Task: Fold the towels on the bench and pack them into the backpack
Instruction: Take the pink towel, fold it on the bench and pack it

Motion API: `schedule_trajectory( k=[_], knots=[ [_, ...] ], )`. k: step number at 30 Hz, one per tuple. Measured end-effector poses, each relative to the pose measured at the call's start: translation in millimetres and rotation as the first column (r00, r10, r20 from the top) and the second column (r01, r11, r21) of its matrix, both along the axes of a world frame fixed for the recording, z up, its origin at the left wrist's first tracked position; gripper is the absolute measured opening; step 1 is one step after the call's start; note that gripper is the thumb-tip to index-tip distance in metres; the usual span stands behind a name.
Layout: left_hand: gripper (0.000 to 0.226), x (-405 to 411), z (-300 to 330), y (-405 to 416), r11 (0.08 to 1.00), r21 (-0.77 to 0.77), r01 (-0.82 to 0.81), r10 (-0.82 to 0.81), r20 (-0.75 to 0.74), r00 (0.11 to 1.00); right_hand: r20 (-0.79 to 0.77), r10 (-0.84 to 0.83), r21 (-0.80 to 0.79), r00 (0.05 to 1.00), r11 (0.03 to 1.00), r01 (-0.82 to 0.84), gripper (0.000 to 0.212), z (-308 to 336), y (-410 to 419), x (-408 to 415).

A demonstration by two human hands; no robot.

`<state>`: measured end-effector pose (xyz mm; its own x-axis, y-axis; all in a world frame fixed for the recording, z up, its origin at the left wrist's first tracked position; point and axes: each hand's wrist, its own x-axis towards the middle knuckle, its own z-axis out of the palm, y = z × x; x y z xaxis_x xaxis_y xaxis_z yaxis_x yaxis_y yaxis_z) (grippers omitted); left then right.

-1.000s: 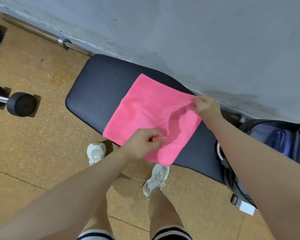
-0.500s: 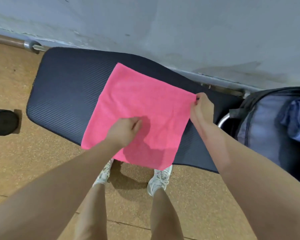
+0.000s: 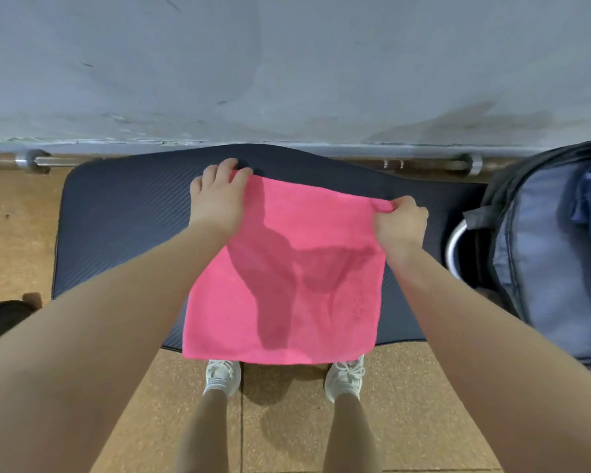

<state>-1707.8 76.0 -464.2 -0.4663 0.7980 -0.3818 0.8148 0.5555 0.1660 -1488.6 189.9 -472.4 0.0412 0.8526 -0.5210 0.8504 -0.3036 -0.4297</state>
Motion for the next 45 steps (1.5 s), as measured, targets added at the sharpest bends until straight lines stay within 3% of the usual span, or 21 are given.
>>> schedule_trajectory(
  k=[2, 4, 8, 13, 18, 21, 24, 27, 29, 31, 32, 37, 41, 45],
  knots=[
    [0.039, -9, -2, 3, 1.000, -0.010, 0.000, 0.000, -0.022, 1.000, -0.005, -0.033, 0.023, 0.999, 0.999, 0.033, 0.023, 1, -1, -10],
    [0.030, -18, -3, 8, 1.000, -0.026, -0.008, 0.007, -0.039, 0.999, 0.048, -0.037, 0.046, 0.998, 0.998, 0.035, 0.015, -4, 2, -17],
    [0.033, -39, 4, 13, 0.991, -0.128, 0.029, -0.021, 0.062, 0.998, 0.174, -0.018, 0.031, 0.985, 0.999, 0.013, 0.017, -6, 7, -25],
    [0.030, -75, 20, 6, 0.984, -0.118, 0.133, -0.109, 0.196, 0.975, 0.093, 0.233, 0.116, 0.968, 0.963, -0.243, 0.016, 17, 11, -25],
    [0.032, -104, 34, 5, 0.999, 0.032, -0.043, 0.033, 0.254, 0.967, -0.007, 0.291, 0.154, 0.957, 0.945, -0.287, 0.025, 29, 32, -51],
    [0.040, -110, 27, 2, 0.998, 0.069, -0.009, 0.002, 0.096, 0.995, 0.013, 0.235, 0.188, 0.972, 0.954, -0.233, 0.040, 25, 37, -76],
    [0.060, -91, 10, -11, 0.971, 0.119, 0.208, -0.189, -0.154, 0.970, 0.271, 0.192, 0.273, 0.943, 0.924, -0.266, 0.048, 22, 25, -95],
    [0.065, -52, -8, -25, 0.902, 0.208, 0.378, -0.371, -0.072, 0.926, 0.231, 0.419, 0.323, 0.878, 0.818, -0.475, 0.054, 10, -22, -104],
    [0.077, -29, -19, -36, 0.888, 0.154, 0.433, -0.439, 0.012, 0.898, 0.140, 0.619, 0.275, 0.773, 0.725, -0.631, 0.063, -2, -70, -108],
    [0.085, -22, -34, -55, 0.894, 0.109, 0.434, -0.441, 0.056, 0.896, 0.148, 0.705, 0.201, 0.694, 0.665, -0.719, 0.072, -13, -106, -101],
    [0.086, -23, -40, -66, 0.894, 0.117, 0.433, -0.441, 0.053, 0.896, 0.175, 0.696, 0.154, 0.696, 0.679, -0.718, 0.075, -18, -115, -92],
    [0.079, -40, -48, -102, 0.847, 0.162, 0.505, -0.507, -0.033, 0.861, 0.294, 0.620, 0.085, 0.728, 0.741, -0.666, 0.076, -20, -122, -25],
    [0.056, -30, -30, -120, 0.766, 0.268, 0.585, -0.592, -0.064, 0.804, 0.190, 0.229, 0.159, 0.955, 0.952, -0.260, 0.050, 6, -128, 15],
    [0.042, -3, -18, -148, 0.636, 0.219, 0.740, -0.742, -0.091, 0.664, 0.096, -0.083, 0.020, 0.992, 0.997, 0.081, 0.036, 16, -137, 31]
  ],
)
